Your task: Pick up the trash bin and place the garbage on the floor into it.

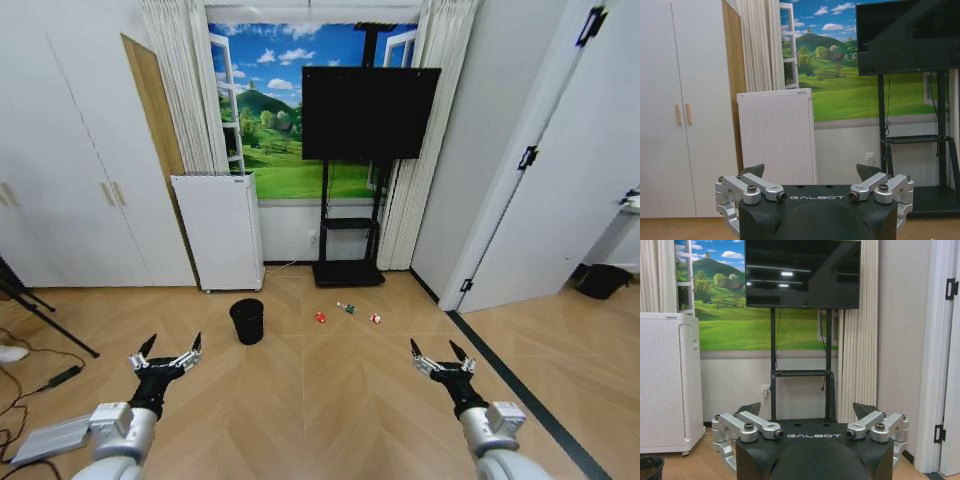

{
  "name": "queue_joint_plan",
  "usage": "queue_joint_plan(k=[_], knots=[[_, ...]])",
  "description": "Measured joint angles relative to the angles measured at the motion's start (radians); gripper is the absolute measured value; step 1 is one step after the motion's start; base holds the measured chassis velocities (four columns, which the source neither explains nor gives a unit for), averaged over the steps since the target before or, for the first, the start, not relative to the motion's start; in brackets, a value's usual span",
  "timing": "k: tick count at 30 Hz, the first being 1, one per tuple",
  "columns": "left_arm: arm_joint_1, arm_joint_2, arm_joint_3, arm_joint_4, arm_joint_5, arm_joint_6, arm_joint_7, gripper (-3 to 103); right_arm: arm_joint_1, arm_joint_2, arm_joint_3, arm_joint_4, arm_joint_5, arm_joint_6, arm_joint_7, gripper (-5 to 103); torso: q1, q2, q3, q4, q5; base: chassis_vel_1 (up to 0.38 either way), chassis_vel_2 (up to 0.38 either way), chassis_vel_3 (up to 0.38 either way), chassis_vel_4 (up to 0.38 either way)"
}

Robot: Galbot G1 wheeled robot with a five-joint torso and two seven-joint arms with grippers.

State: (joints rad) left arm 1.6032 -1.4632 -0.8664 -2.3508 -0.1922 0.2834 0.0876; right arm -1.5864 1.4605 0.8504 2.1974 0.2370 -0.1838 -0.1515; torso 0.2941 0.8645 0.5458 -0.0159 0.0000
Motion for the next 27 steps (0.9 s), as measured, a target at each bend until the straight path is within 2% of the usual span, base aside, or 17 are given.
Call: queue_joint_plan(k=[27], knots=[[-0.003, -0.004, 0.002, 0.002, 0.000, 0.001, 0.001, 100, -0.006, 0.002, -0.006, 0.009, -0.004, 0.002, -0.012, 100, 0.001, 0.000, 0.000, 0.0004, 0.0002, -0.212, 0.206, 0.207, -0.210]])
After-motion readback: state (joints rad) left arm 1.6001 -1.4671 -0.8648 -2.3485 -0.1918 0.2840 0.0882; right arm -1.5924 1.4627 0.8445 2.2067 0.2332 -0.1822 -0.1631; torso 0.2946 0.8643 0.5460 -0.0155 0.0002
